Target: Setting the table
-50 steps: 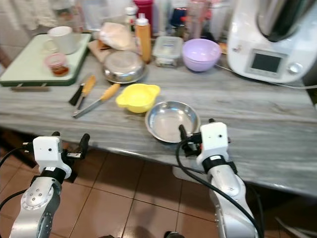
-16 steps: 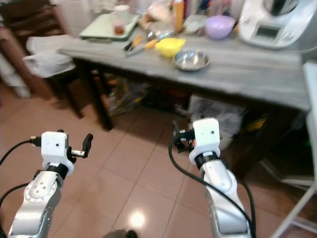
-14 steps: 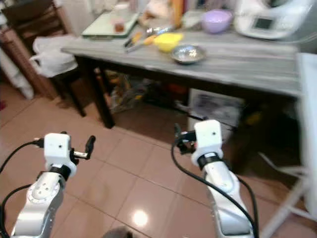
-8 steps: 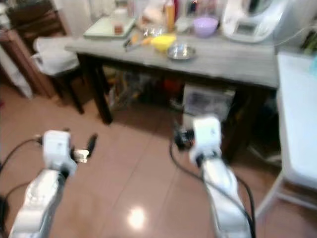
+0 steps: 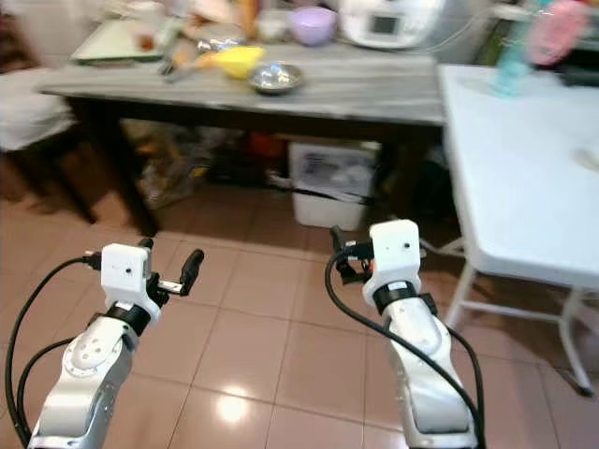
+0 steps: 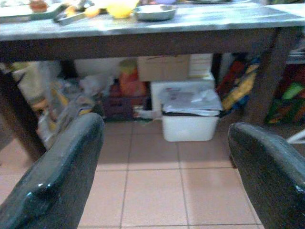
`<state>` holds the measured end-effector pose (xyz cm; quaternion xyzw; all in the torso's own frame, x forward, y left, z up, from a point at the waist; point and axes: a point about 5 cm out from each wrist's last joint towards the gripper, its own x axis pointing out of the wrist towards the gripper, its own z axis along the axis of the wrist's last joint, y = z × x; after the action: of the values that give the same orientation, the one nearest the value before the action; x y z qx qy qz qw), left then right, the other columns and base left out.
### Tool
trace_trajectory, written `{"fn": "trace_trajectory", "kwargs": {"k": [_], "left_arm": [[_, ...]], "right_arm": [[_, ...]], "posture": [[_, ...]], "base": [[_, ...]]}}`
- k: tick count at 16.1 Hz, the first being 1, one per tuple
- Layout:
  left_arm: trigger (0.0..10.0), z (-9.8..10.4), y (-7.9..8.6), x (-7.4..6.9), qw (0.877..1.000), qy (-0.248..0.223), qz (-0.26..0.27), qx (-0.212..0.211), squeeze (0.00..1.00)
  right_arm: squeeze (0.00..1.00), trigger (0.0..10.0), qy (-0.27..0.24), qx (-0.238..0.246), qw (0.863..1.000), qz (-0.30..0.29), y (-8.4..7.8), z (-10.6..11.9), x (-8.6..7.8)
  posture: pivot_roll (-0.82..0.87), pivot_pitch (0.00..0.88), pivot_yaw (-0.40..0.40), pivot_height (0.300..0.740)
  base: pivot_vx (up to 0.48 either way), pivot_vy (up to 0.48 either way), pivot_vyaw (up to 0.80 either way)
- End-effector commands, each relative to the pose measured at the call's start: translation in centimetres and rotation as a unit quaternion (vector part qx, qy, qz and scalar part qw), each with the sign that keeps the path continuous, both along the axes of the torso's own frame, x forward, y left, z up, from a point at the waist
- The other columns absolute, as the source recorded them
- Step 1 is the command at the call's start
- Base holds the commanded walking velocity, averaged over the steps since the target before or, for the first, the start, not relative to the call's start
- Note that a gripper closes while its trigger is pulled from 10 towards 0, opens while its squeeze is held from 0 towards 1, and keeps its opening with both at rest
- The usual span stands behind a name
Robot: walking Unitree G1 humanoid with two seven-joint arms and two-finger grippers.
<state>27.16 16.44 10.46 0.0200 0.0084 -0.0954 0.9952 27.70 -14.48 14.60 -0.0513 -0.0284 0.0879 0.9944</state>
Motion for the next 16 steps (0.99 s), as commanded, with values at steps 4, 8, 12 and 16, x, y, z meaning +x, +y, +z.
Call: {"fn": "trace_trajectory", "kwargs": {"k": [4,8,12,16], "left_arm": [[10.0,0.36,-0.05,0.02,1.0,-0.004,-0.01,-0.006,0.0],[10.0,0.36,0.17,0.08,1.0,-0.002,-0.01,-0.006,0.0],[10.0,0.36,-0.09,0.16,1.0,-0.001,-0.015,-0.008,0.0],[10.0,0.37,-0.14,0.26,1.0,-0.002,-0.015,-0.009,0.0]], "right_arm": [[0.0,10.0,-0.001,0.002,1.0,0.003,0.18,0.05,0.08],[0.0,10.0,0.001,0.001,1.0,-0.002,-0.03,-0.01,0.05],[0.0,10.0,-0.001,0.0,1.0,-0.004,-0.14,0.05,0.09],[0.0,10.0,-0.002,0.001,1.0,-0.006,-0.15,0.07,0.18]], "posture": [[-0.04,0.085,0.045,0.74],[-0.04,0.088,0.046,0.74],[-0.04,0.086,0.046,0.74],[-0.04,0.083,0.046,0.74]], "base": [[0.0,-0.068,-0.5],[0.0,-0.268,0.0],[0.0,-0.29,0.0],[0.0,-0.302,0.0]]}}
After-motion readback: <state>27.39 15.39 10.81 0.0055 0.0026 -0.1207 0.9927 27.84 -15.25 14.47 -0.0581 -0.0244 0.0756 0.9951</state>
